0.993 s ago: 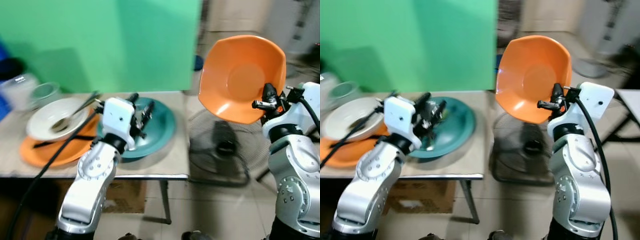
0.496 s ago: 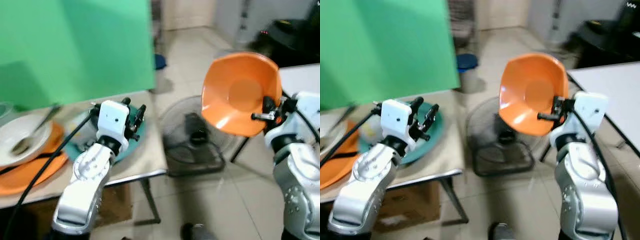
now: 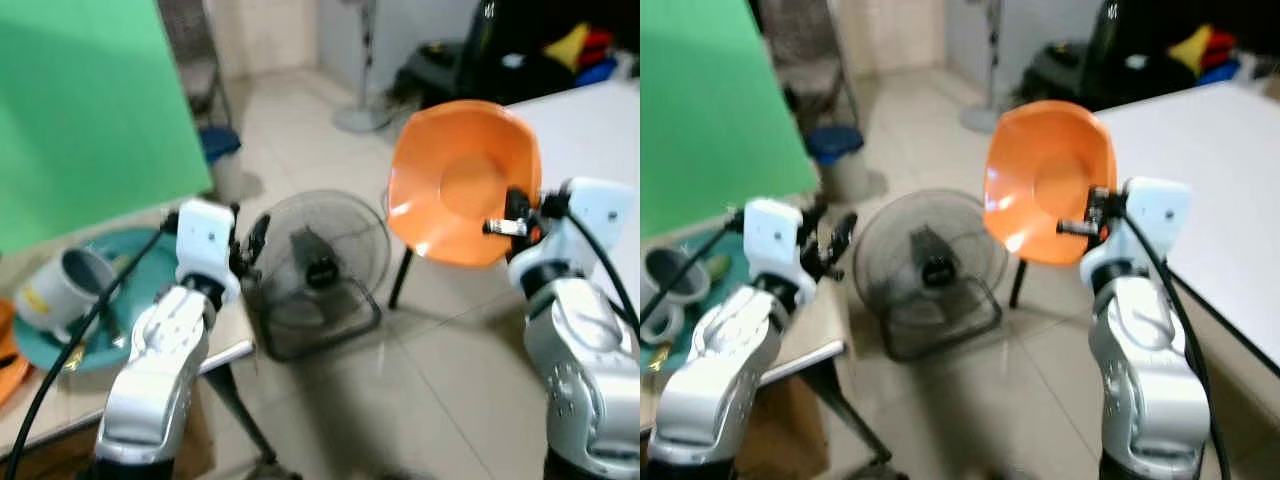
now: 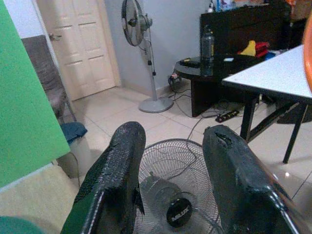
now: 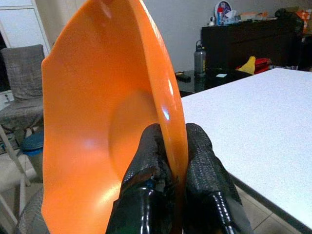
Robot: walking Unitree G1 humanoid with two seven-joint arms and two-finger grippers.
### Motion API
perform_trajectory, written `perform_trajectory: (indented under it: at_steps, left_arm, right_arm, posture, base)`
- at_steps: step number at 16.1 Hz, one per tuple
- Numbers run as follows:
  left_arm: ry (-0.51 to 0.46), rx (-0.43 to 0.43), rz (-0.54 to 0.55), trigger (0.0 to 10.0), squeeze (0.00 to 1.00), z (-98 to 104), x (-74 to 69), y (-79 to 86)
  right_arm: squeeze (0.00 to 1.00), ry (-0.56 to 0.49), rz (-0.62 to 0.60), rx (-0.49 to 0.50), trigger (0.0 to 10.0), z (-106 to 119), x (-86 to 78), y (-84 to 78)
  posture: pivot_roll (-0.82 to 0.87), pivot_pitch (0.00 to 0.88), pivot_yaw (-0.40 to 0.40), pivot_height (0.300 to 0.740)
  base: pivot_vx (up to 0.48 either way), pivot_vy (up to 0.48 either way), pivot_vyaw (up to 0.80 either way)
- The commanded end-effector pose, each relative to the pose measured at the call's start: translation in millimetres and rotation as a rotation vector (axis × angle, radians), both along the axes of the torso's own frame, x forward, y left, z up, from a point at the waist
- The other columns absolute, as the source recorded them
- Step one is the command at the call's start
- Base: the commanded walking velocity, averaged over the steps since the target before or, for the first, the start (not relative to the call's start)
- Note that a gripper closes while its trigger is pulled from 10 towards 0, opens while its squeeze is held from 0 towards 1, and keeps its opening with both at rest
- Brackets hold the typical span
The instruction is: Setting the table
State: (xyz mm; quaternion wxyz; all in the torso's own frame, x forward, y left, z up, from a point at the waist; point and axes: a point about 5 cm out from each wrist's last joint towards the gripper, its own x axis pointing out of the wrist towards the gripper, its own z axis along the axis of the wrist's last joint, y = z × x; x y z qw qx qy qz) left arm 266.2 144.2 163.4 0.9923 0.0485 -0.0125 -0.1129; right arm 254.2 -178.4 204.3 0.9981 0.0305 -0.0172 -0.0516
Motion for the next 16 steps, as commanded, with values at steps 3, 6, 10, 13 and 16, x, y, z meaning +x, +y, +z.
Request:
perform_trajectory:
  at_steps: [3,6,10,13,16]
  left_arm:
    - [-0.025,0.025,0.036,10.0,0.00,1,9.1,0.1]
    - [-0.030,-0.011,0.001,10.0,0.00,6,14.8,-2.1]
    - [-0.039,-0.004,-0.042,10.0,0.00,8,17.8,-5.3]
    - [-0.039,-0.006,-0.049,10.0,0.00,7,21.0,-5.9]
    - [-0.040,-0.013,-0.053,10.0,0.00,6,21.1,-7.3]
  right_arm:
    - [0.00,-0.015,-0.044,0.008,10.0,3,6.6,-2.3]
    - [0.00,0.030,-0.051,0.011,10.0,-6,8.3,-0.2]
    - [0.00,0.018,-0.034,0.010,10.0,-3,10.7,0.6]
    - [0.00,0.006,-0.004,-0.010,10.0,0,12.1,2.9]
    - [0.00,0.001,0.014,-0.019,10.0,2,14.9,2.2]
  posture:
    - [0.04,0.000,0.055,0.727]
    - [0.04,0.000,0.066,0.727]
    - [0.01,0.000,0.077,0.727]
    - [0.01,0.000,0.070,0.727]
    - [0.01,0.000,0.053,0.727]
  base:
    - [0.000,0.000,-0.80]
    - [0.000,0.000,-0.80]
    - [0.129,0.000,-0.54]
    - [0.266,0.000,0.00]
    - [0.265,0.000,0.00]
